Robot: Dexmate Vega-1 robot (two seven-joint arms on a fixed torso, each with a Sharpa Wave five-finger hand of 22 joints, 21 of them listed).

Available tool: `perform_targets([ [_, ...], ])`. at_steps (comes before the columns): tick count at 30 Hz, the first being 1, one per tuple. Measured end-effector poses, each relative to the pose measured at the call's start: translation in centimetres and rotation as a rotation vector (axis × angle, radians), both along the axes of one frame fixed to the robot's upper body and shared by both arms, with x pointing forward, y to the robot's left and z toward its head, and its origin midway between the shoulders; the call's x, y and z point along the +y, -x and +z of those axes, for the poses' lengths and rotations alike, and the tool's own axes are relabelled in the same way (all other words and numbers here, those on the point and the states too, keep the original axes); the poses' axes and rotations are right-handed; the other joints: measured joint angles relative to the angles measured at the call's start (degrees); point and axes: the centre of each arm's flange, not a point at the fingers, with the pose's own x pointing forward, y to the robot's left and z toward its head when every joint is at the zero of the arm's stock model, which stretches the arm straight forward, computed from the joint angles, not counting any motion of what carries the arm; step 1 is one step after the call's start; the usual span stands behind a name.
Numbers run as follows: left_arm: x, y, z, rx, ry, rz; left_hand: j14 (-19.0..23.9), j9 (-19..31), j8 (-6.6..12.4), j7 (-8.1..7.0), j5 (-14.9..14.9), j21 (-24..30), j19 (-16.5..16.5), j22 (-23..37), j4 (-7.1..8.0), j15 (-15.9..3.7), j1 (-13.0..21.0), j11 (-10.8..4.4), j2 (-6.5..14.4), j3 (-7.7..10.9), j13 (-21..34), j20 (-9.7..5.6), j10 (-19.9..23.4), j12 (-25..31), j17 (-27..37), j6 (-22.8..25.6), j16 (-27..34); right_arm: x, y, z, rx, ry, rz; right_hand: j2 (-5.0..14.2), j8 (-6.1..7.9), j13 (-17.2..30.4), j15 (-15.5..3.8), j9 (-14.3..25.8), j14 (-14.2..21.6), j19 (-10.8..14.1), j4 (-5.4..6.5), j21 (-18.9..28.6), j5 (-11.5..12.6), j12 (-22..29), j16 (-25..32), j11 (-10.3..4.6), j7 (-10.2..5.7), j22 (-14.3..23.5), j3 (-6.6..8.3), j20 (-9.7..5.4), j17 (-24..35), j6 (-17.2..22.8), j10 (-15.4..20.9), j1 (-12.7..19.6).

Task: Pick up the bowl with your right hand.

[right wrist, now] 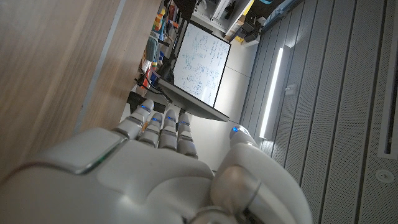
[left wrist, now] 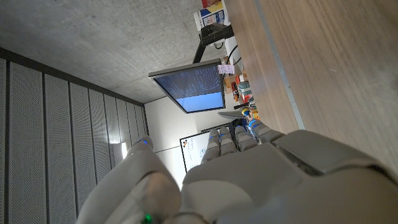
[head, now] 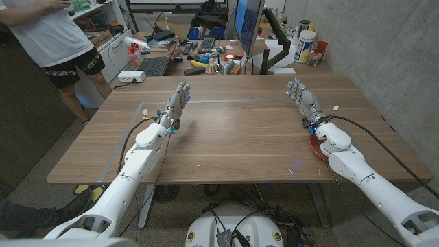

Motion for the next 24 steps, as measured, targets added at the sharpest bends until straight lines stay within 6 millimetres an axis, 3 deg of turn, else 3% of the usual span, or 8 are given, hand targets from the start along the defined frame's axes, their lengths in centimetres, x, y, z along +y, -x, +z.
perform_targets([
  [24,-0.7,0.4,0.3,-0.008,-0.012,-0.002,0.0,0.0,0.0,0.0,-0.1,0.0,-0.2,0.0,0.0,0.0,0.0,0.0,0.0,0.0,0.0,-0.19,0.0,0.0,0.0,0.0,0.0,-1.4,1.9,0.1,-0.041,0.038,-0.018,-0.3,0.0,0.0,-0.31,0.0,0.3,0.0,-0.42,0.0,0.2,0.0,0.0,-0.31,-0.3,0.0,-0.05,0.01,0.0,0.3,0.3,0.3],
])
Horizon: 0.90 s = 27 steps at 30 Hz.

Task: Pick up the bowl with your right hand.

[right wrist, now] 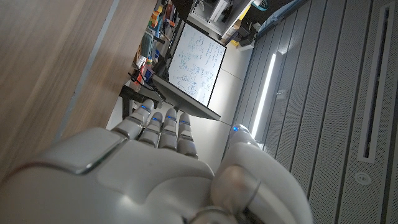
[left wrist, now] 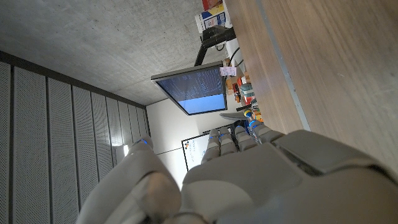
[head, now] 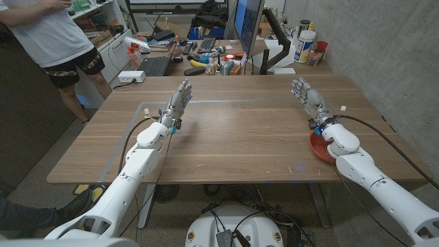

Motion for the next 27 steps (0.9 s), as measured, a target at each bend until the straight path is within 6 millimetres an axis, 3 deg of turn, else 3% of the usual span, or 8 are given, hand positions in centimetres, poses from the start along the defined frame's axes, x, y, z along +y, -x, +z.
perform_targets([
  [27,-0.3,-0.3,0.0,0.008,0.001,-0.034,0.0,0.0,0.0,0.0,0.0,0.0,0.0,0.0,0.0,0.0,0.0,0.0,0.0,-0.47,0.0,0.01,0.0,0.0,0.0,0.0,0.0,-1.4,1.4,-0.8,-0.028,0.002,-0.031,0.0,0.0,0.0,-0.4,0.0,1.0,1.0,-0.47,0.0,0.0,0.0,0.0,-0.48,-0.3,0.0,0.0,-0.41,0.0,0.3,1.1,0.0],
])
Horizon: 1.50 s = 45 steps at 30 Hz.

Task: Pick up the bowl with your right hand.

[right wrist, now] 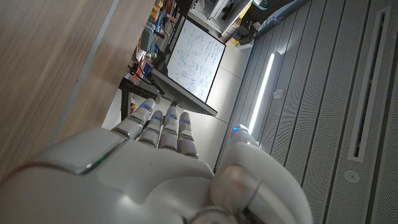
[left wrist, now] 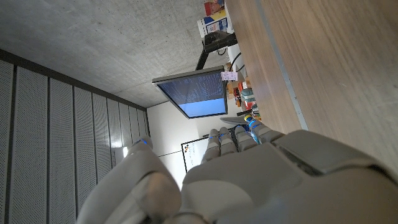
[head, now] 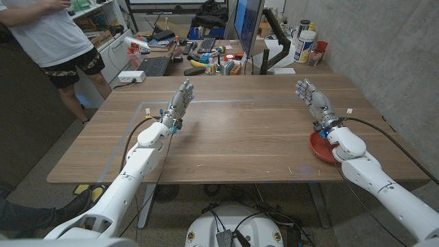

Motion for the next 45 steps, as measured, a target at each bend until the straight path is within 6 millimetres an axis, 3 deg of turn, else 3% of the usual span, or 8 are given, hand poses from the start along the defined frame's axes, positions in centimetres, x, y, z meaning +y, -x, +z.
perform_targets([
  [45,-0.2,0.4,0.2,0.023,-0.03,-0.012,0.0,0.0,0.0,-0.03,-0.4,0.0,0.0,0.0,0.0,0.0,0.5,0.0,0.5,-0.46,0.0,0.0,0.0,0.0,0.0,0.4,0.0,-2.1,3.1,-0.4,-0.061,0.12,-0.069,0.59,0.0,0.0,-0.73,0.0,1.3,1.1,-0.86,0.0,0.0,0.4,0.4,-0.54,-0.72,-0.1,0.54,-0.1,0.0,0.7,1.4,1.2],
])
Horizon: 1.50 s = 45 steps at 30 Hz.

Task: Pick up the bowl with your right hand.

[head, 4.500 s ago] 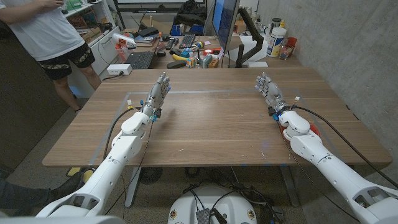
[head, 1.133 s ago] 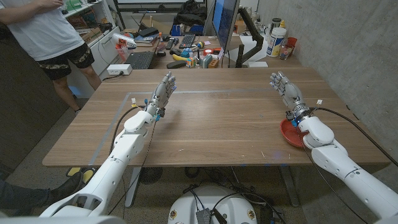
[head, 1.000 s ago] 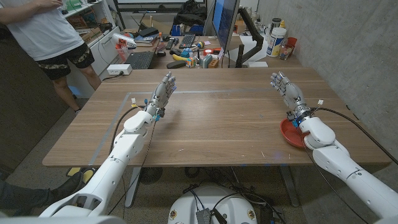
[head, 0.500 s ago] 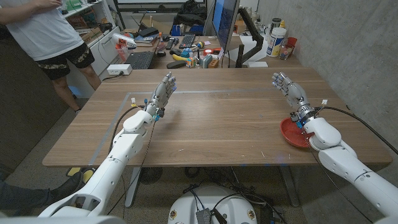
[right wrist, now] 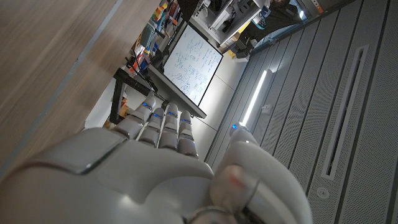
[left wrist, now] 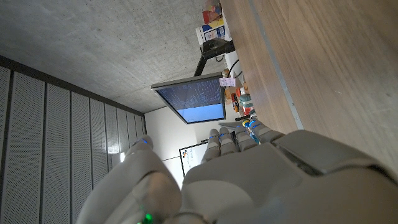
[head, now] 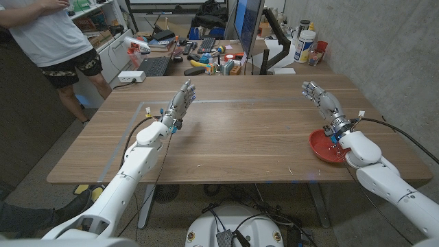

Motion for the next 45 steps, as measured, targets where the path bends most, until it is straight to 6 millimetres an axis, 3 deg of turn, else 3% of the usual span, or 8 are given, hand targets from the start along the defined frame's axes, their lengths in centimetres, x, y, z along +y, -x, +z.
perform_targets([
  [45,-0.7,0.1,0.2,0.017,-0.033,0.013,0.0,0.0,0.0,0.14,0.0,0.0,0.0,0.0,-0.16,0.0,0.2,0.0,0.2,-0.49,0.0,0.0,0.0,0.0,0.0,0.1,0.0,-3.0,3.0,-1.9,-0.047,0.0,-0.064,-0.38,0.0,0.0,-0.43,0.0,1.3,0.6,-1.28,0.0,0.0,0.0,0.0,-0.53,-0.4,0.0,0.14,-0.21,0.0,1.0,1.1,1.0],
])
